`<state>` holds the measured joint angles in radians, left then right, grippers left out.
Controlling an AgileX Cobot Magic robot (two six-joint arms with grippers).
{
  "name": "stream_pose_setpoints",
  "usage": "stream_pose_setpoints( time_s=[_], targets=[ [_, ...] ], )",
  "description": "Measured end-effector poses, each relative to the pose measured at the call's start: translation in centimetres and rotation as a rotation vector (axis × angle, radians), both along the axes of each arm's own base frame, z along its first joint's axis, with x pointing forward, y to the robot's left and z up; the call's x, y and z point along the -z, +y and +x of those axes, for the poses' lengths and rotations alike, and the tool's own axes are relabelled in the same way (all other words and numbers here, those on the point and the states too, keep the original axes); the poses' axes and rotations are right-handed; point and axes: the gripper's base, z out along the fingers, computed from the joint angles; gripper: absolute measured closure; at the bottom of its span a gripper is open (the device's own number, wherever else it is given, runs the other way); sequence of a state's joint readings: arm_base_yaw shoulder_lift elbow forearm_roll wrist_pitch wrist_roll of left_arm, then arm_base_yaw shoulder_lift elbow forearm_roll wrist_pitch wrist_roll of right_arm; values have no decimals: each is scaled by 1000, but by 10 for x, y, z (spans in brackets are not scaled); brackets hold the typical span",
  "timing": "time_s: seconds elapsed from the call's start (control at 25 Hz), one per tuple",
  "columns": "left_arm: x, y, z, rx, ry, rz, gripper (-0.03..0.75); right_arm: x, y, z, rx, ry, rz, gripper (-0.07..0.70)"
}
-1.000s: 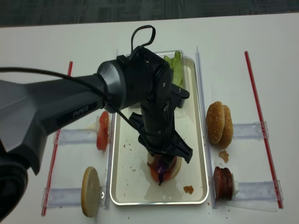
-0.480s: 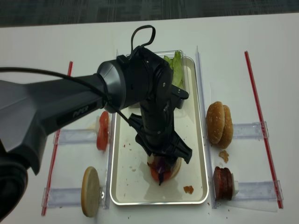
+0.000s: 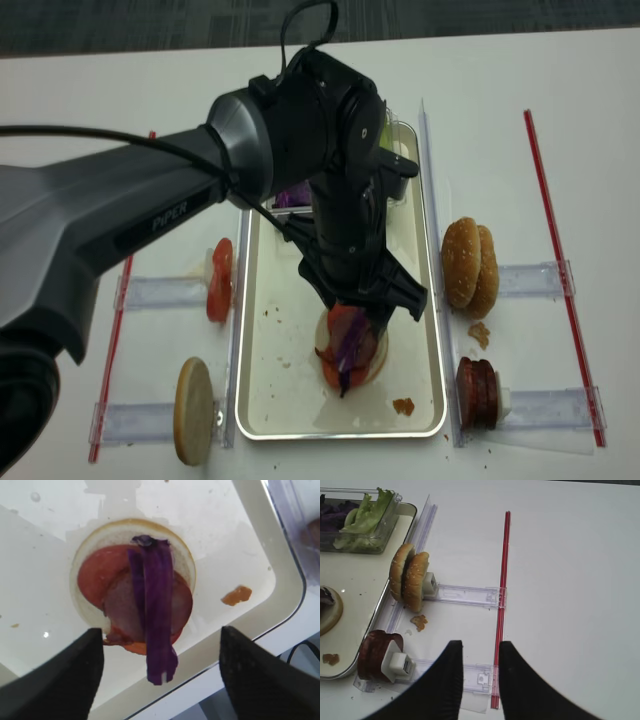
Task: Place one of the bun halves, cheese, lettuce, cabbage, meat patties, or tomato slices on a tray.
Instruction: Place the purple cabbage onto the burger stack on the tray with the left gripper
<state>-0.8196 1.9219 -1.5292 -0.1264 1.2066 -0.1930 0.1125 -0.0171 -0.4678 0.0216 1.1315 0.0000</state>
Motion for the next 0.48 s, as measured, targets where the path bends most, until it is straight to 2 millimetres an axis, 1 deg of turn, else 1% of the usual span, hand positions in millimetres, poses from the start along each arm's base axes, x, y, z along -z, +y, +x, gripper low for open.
stream_pose_setpoints(
  time_s=[0.32, 0.48],
  targets=[
    [-28, -6, 13, -29, -108, -35, 256, 0, 0, 0, 0, 0, 0, 415],
    [-29, -5, 13, -39, -108, -30, 256, 0, 0, 0, 0, 0, 0, 416]
  ],
)
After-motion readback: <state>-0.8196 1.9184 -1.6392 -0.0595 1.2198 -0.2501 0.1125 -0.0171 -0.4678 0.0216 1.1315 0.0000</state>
